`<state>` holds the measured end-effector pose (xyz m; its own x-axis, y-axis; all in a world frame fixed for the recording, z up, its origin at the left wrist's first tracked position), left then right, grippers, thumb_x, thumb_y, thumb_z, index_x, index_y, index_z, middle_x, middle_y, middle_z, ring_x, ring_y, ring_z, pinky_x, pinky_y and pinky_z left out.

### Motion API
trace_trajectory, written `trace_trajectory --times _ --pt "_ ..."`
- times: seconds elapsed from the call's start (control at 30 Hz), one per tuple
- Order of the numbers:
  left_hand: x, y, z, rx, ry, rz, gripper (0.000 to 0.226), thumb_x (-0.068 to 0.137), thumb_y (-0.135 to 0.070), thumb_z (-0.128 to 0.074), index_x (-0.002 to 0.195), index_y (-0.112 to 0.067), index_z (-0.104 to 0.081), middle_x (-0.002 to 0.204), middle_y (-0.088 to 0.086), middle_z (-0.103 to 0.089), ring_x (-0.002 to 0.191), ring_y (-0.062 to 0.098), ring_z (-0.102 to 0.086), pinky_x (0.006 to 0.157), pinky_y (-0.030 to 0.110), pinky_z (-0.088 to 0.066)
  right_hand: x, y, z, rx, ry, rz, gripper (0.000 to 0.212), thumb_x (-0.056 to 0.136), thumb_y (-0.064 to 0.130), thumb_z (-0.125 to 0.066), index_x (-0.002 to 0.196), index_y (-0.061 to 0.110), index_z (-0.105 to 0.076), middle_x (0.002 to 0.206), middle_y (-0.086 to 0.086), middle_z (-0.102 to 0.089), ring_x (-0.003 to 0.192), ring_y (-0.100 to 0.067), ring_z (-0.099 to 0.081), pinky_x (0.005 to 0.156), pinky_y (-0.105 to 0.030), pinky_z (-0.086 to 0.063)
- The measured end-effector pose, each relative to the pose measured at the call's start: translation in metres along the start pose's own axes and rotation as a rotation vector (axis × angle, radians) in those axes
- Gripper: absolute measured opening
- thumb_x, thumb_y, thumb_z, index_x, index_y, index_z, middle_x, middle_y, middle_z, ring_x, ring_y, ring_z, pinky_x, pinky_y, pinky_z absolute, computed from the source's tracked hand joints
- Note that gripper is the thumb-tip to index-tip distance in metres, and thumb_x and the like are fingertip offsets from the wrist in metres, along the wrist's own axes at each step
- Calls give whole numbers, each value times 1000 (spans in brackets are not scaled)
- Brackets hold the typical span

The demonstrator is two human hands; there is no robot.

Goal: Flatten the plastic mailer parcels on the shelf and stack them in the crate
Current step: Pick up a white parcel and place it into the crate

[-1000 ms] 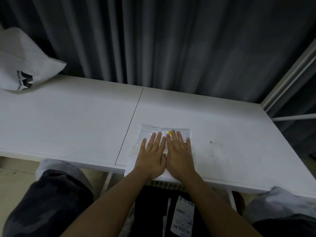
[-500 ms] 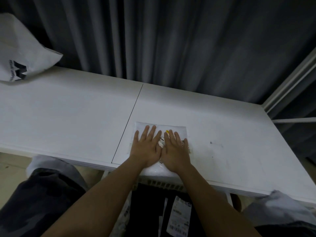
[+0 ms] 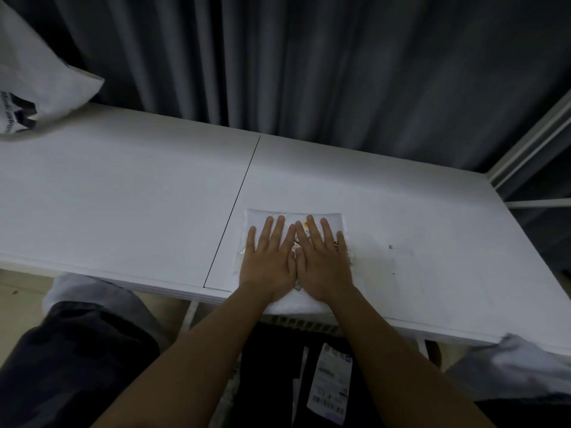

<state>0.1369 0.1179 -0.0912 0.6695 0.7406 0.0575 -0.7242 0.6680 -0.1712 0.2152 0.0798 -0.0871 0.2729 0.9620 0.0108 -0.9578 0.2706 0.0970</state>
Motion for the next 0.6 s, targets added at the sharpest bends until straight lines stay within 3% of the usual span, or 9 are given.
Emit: trace_trajectory --times 0.6 --pt "3 3 -15 49 41 18 77 78 -45 23 151 -22 14 158 5 21 144 24 24 117 47 13 2 -4 -14 -9 14 -5 77 81 48 16 153 28 -1 161 3 9 147 -20 14 118 -47 8"
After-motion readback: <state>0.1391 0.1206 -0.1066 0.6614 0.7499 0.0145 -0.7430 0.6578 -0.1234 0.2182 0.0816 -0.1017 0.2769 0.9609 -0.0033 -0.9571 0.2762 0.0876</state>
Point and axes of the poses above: each hand's wrist, its own x-axis towards the middle knuckle, its own z-axis out of the back of the hand, y = z × x, the point moved 9 cm from there along x, towards the middle knuckle
